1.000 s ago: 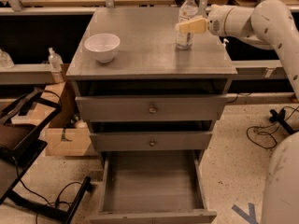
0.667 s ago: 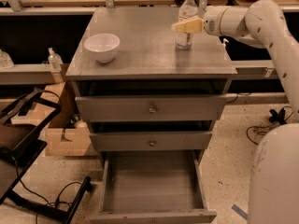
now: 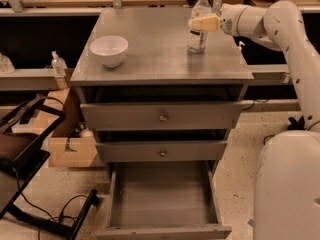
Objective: Place blue plastic bottle into bottom drawer
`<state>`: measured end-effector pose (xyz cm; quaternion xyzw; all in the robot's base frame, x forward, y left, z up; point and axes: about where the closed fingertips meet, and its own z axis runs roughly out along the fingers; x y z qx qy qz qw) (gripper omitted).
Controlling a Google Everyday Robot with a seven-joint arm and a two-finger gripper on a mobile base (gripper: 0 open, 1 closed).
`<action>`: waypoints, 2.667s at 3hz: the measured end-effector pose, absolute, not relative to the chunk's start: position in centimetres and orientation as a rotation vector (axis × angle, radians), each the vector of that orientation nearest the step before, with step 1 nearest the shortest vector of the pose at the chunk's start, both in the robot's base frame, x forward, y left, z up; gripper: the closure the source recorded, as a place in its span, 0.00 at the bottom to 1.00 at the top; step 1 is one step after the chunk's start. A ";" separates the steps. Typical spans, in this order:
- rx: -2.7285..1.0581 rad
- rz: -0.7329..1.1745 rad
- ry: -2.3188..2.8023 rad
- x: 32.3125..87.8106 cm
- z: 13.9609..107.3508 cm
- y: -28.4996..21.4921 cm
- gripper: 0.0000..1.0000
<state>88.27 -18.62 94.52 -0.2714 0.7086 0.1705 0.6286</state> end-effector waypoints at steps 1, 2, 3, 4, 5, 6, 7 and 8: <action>-0.580 0.402 1.598 89.3 94.2 -19.6 0.38; -0.562 0.443 1.586 90.0 93.2 -19.5 0.61; -0.561 0.451 1.584 90.2 93.0 -19.3 0.85; -0.563 0.455 1.585 90.3 92.9 -19.0 1.00; -0.566 0.460 1.586 90.4 92.7 -18.6 0.84; -0.569 0.464 1.586 90.4 92.6 -18.3 0.60; -0.573 0.469 1.587 90.6 92.4 -17.8 0.30; -0.575 0.473 1.588 90.6 92.3 -17.5 0.06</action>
Offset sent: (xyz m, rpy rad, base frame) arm 0.0312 -0.0207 -0.0210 0.1251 -0.0144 0.0078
